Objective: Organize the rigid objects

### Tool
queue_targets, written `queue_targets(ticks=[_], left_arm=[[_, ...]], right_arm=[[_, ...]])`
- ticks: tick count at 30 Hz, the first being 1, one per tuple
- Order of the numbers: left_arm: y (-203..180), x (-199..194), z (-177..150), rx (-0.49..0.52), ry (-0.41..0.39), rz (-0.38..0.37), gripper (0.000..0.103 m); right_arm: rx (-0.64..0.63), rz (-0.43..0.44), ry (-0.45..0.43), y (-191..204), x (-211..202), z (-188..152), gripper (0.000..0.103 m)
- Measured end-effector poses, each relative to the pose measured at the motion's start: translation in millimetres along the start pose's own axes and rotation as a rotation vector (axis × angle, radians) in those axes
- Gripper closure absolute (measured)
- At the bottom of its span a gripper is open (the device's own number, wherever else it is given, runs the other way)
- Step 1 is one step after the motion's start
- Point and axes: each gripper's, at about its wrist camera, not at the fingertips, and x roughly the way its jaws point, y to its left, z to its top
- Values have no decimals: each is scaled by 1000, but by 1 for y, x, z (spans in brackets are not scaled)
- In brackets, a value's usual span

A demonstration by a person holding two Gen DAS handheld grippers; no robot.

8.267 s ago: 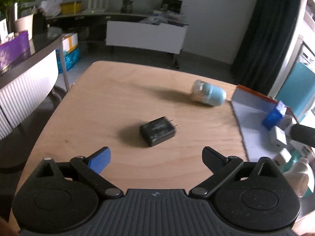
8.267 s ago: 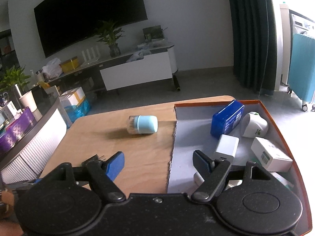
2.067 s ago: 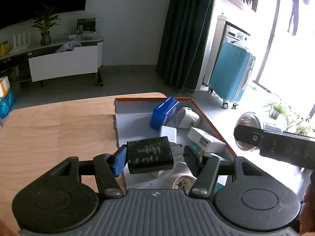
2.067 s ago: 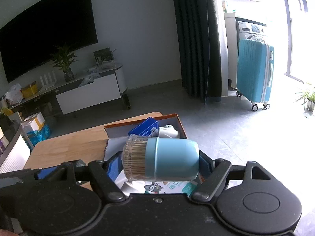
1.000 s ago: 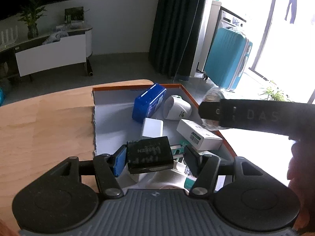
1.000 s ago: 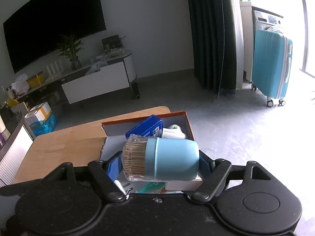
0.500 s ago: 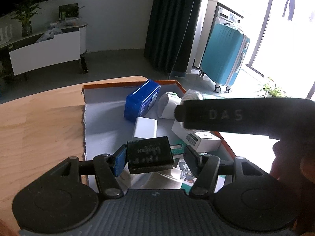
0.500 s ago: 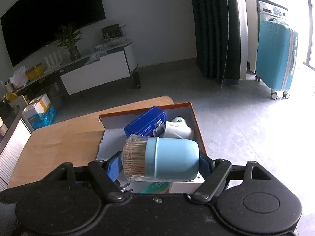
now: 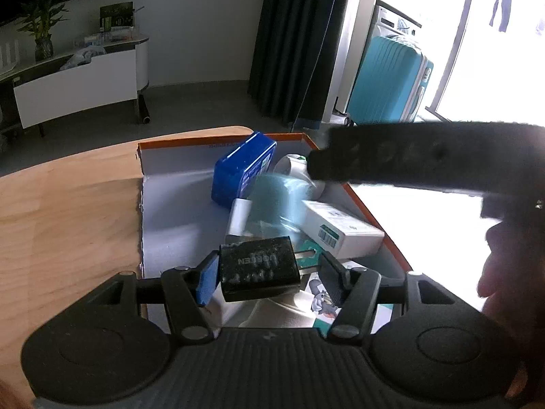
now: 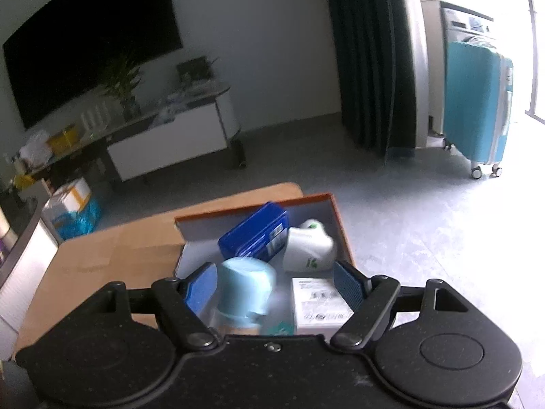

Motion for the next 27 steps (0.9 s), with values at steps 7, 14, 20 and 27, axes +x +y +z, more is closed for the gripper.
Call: queue_targets(ticks=[7, 14, 20, 27], left_arm=[[-7, 2, 2, 12, -4, -1, 41], [-12, 9, 6, 3, -8, -23, 40], [-15, 2, 4, -4, -14, 11, 21], [-17, -23, 5, -21, -30, 86, 6]], right_arm=[[62, -14, -65, -16, -16, 2, 12], [82, -10, -90, -24, -26, 2, 12], [72, -4, -104, -26, -33, -1, 12], [67, -18, -107, -31, -52, -10, 12]])
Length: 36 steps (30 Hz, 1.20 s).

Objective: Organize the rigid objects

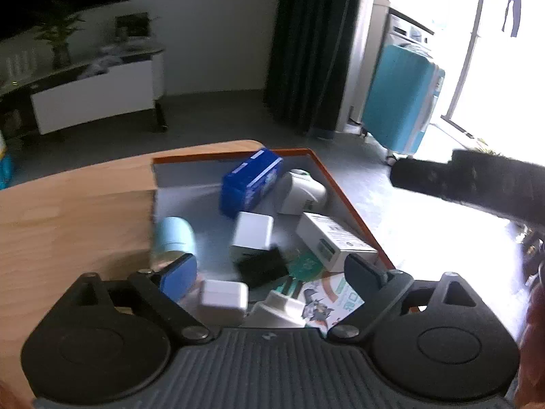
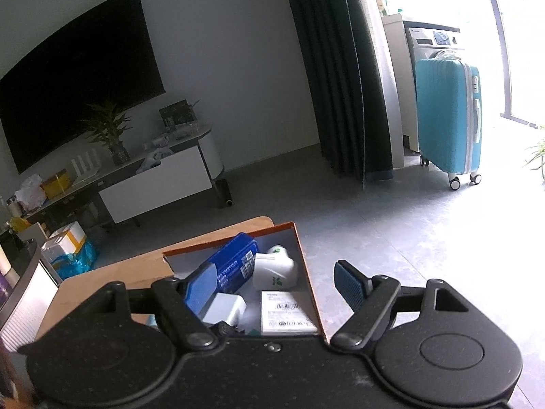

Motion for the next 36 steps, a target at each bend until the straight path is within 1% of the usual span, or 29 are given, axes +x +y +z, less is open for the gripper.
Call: queue_targets(ticks=[2, 5, 8, 14, 17, 20, 25, 27, 30, 33, 36], left_arm=[[1, -10, -1, -19, 1, 25, 0], [1, -23, -5, -33, 0, 50, 0], [-1, -34, -11, -36, 18, 101, 0], [0, -50, -32, -60, 56, 157, 0], [-1, -55, -44, -74, 73, 161, 0], [-2, -60, -53, -75, 73, 167, 0], [-4, -63, -67, -90, 88, 185, 0], [-4, -65, -70, -95, 87, 193, 0], [-5, -67, -72, -102, 90, 191, 0], [-7, -68, -75, -100, 89, 191, 0], [-7, -68, -79, -103, 99, 189, 0]], right_arm=[[-8, 4, 2, -1, -8, -3, 11], [-26, 13, 3, -2, -22, -8, 11], [-46, 24, -4, -1, -38, -14, 10], [-95, 85, 26, -4, -65, -33, 8], [-127, 91, 58, -6, -71, -44, 8], [-146, 107, 84, -7, -74, -52, 7], [-156, 117, 120, -13, -73, -66, 7], [-147, 128, 136, -16, -71, -70, 7], [-148, 121, 149, -18, -69, -73, 7], [-147, 143, 169, -18, -66, -75, 7], [-180, 129, 176, -13, -64, -77, 7]])
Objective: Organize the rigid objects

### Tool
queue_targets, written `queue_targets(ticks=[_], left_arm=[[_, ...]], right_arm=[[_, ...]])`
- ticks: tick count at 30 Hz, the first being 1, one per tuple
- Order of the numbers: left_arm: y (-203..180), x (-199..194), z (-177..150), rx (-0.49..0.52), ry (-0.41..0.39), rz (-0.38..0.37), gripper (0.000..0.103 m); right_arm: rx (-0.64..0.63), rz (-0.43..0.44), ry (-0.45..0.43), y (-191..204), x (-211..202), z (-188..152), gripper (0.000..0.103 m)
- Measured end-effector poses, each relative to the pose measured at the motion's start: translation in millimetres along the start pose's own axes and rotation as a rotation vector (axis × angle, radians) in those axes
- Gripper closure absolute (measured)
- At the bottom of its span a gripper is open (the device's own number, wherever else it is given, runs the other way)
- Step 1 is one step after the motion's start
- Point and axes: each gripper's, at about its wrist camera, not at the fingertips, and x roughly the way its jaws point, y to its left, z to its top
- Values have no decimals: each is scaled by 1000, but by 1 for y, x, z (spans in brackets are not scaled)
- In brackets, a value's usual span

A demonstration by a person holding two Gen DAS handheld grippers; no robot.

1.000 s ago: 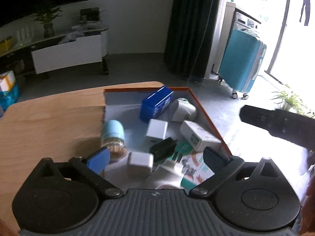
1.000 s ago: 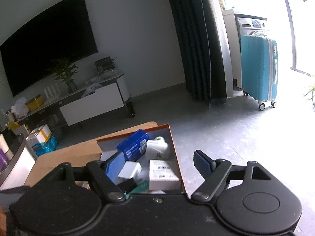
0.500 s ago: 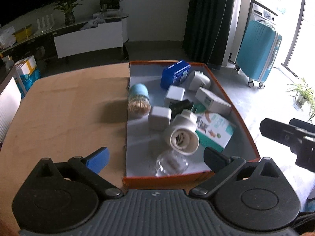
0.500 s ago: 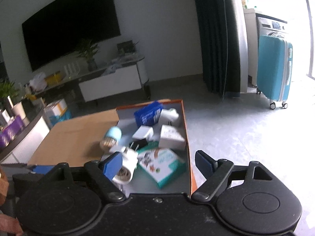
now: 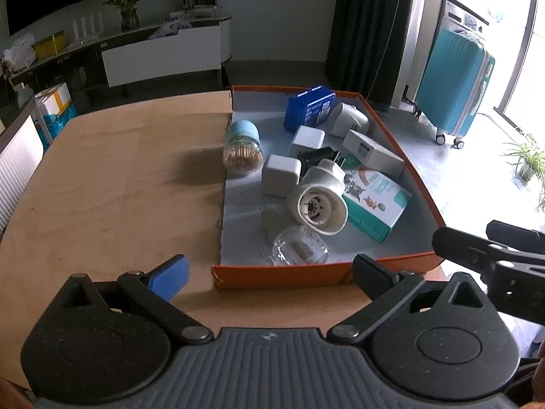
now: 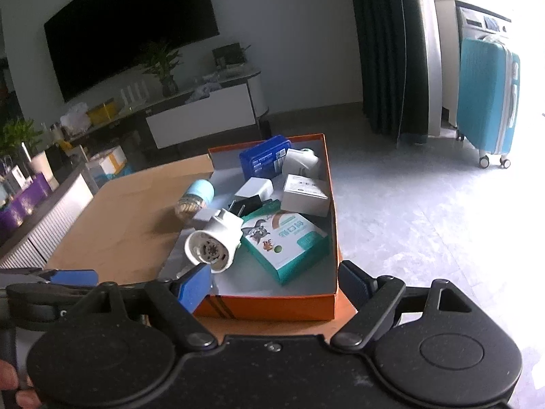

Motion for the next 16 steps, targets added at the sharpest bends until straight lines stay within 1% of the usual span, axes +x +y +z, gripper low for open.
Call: queue_targets(ticks=[6, 12, 15, 16], left_arm=[[3, 1, -3, -10, -2, 9, 0], [7, -1, -4, -23, -36, 5, 0], [8, 2, -5, -28, -18, 4, 0], [8, 4, -5, -24, -9, -6, 0]], right_arm=[[-6, 27, 8, 2, 2, -2, 7], [8, 27, 17, 0, 4, -1, 7], [10, 25, 18, -1, 5, -1, 7], [10, 25, 18, -1, 5, -1, 7]])
